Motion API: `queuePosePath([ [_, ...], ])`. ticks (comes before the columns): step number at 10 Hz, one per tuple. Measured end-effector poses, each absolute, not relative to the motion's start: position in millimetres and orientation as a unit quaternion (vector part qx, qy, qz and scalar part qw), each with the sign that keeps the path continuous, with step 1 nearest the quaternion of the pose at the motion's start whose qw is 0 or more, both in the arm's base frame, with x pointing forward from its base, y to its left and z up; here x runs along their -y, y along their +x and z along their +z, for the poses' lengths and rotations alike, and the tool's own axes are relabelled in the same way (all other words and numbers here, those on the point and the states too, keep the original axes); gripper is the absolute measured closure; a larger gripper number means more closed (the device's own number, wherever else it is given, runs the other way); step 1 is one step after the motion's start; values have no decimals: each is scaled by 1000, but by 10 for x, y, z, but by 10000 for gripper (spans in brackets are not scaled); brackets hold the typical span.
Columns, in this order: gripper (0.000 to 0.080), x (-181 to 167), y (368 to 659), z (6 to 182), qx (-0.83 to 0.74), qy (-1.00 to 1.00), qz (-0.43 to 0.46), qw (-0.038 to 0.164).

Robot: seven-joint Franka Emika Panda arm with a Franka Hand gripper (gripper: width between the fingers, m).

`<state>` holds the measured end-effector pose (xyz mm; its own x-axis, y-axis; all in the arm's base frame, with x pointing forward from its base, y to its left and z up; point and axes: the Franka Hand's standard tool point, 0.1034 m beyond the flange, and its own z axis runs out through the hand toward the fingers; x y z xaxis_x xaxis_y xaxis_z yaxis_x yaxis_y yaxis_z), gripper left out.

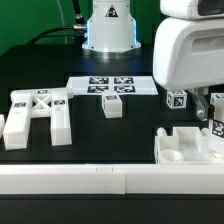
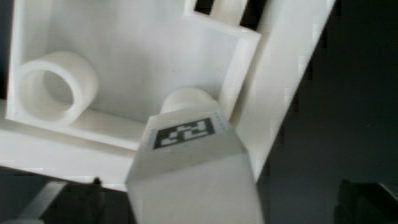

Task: Assemble chair

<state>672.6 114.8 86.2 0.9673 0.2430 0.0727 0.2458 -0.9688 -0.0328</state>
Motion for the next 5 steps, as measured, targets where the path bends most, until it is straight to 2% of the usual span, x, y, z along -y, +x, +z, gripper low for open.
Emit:
queuePosePath([
  [2,177,-1084,6775,843,144,-988,-47,18],
  [4,514,-1086,6773,839,139,-989,-46,18],
  [5,514,-1084,6773,838,139,-989,-46,18],
])
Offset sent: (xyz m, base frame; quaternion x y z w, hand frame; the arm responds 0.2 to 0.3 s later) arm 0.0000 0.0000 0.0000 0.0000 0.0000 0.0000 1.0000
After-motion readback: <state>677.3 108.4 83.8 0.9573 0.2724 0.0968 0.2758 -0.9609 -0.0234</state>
